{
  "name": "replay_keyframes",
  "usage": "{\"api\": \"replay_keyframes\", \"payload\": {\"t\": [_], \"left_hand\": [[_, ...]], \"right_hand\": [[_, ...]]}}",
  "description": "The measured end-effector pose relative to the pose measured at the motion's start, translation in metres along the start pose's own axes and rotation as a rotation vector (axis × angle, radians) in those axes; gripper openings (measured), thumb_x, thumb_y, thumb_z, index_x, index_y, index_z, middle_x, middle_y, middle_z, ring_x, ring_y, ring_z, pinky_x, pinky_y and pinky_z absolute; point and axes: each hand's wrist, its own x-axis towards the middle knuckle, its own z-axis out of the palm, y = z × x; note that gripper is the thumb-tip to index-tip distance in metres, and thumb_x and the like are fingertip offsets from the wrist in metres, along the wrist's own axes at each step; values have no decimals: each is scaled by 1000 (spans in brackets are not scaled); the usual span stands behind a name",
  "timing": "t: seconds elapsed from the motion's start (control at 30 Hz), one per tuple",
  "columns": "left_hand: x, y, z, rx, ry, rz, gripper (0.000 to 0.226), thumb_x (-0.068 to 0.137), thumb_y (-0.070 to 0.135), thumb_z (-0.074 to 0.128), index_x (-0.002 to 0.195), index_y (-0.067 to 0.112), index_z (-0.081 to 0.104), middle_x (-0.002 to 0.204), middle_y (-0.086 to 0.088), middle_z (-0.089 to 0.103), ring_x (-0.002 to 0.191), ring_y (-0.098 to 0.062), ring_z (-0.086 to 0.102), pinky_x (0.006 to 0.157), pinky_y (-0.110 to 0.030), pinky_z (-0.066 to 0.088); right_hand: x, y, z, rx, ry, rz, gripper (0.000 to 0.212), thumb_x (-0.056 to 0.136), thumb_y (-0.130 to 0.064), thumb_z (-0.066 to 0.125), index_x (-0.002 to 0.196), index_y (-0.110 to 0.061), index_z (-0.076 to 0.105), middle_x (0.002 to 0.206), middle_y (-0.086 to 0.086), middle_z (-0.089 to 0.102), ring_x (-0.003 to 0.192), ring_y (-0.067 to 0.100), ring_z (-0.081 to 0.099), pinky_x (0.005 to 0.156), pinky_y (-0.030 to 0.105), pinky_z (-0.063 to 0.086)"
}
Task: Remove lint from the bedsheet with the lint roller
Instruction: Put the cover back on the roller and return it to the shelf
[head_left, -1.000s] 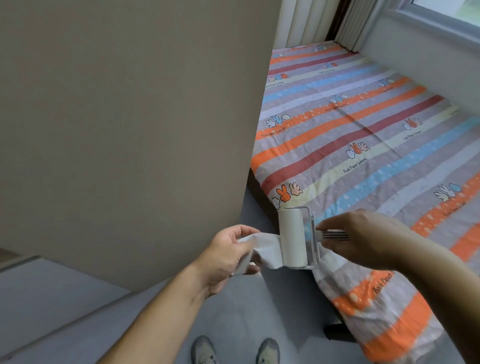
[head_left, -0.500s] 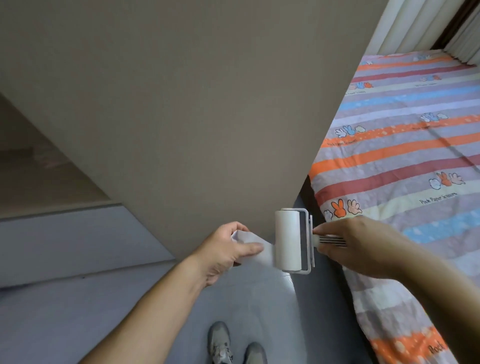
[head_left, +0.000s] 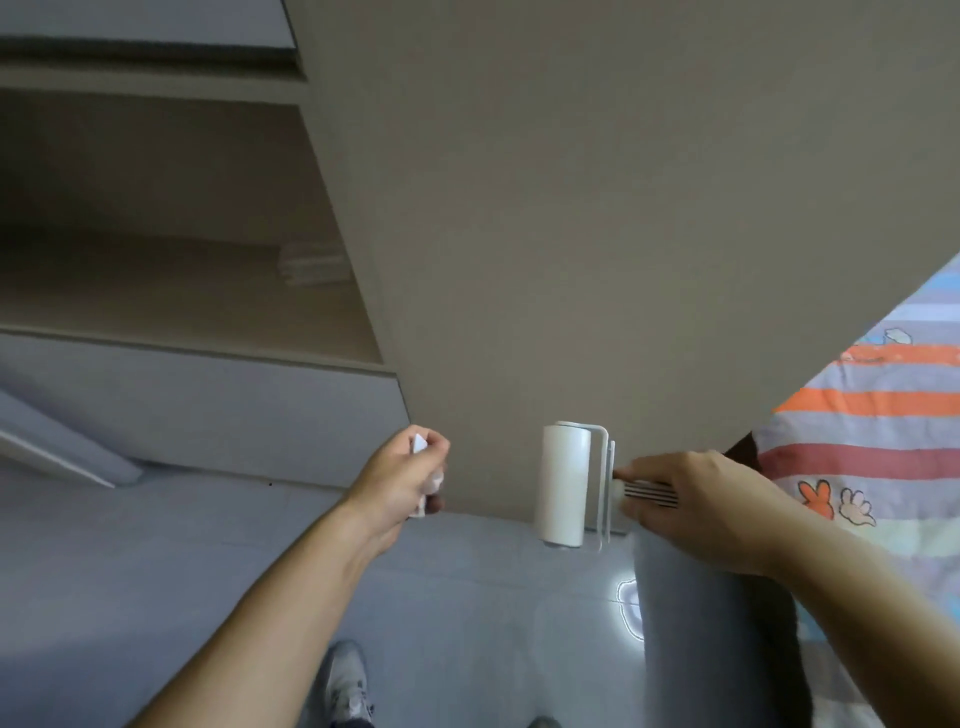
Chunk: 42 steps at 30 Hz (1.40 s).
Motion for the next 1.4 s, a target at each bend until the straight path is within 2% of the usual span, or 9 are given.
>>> {"api": "replay_keyframes", "payload": {"t": [0.13,0.27,0.43,0.6,0.77,0.93,1.1,1.23,1.4], "left_hand": [[25,12,-71,-164,61,-73,25,103,30,52,87,11,57,63,-3,36,47,-14,33,52,-27,27],[53,27,-155,-130,121,-71,19,68,25,55,73,8,63,54,-3,54,44,-19,44,58,-31,29],[104,37,-247,-92,87,-61,26,103,8,48,79,8,56,81,-11,50,75,-27,56,61,-32,46],[142,62,-291,-147,-5,-96,18,108,9,42,93,8,51,97,-17,63,81,-25,71,57,-32,54],[185,79,-299,-182,-60,-112,31,101,-8,36,82,13,48,70,-5,51,48,-13,45,41,-20,32],[234,92,-291,-269,-126,-149,31,107,9,39,78,15,46,56,5,34,41,-8,26,42,-20,21],[281,105,-268,-437,-80,-308,32,101,12,47,70,20,47,56,4,44,41,-5,37,35,-16,31],[313,121,-251,-544,-109,-313,22,95,10,47,77,14,58,99,-13,66,70,-15,63,59,-23,46],[339,138,-231,-494,-133,-227,25,96,0,45,79,9,60,67,-11,53,64,-25,51,66,-33,43]], "right_hand": [[35,-68,19,50,-20,-63,22,87,-54,52,107,-60,44,97,-19,68,93,10,62,82,31,51],[75,-149,41,103,-37,-80,19,88,-57,48,108,-58,48,88,-21,65,86,9,59,79,28,51],[127,-242,64,192,-8,-43,24,89,-56,48,103,-38,57,78,-16,61,74,9,55,77,30,51],[164,-298,70,231,-2,7,24,90,-53,50,90,-29,53,71,-12,56,65,9,50,67,27,49],[188,-313,71,227,-37,41,22,89,-52,50,92,-30,54,73,-13,57,66,8,51,66,25,48],[219,-306,69,243,-56,46,18,88,-54,49,102,-44,55,80,-16,62,74,6,58,74,28,51],[245,-304,65,255,-62,77,13,85,-59,47,94,-52,53,85,-17,63,78,8,60,74,28,53],[258,-310,59,235,-68,116,7,85,-59,47,87,-55,51,86,-19,62,80,8,60,72,28,53],[267,-326,60,226,-42,166,12,86,-54,47,83,-43,51,81,-17,58,76,8,57,71,26,52]]}}
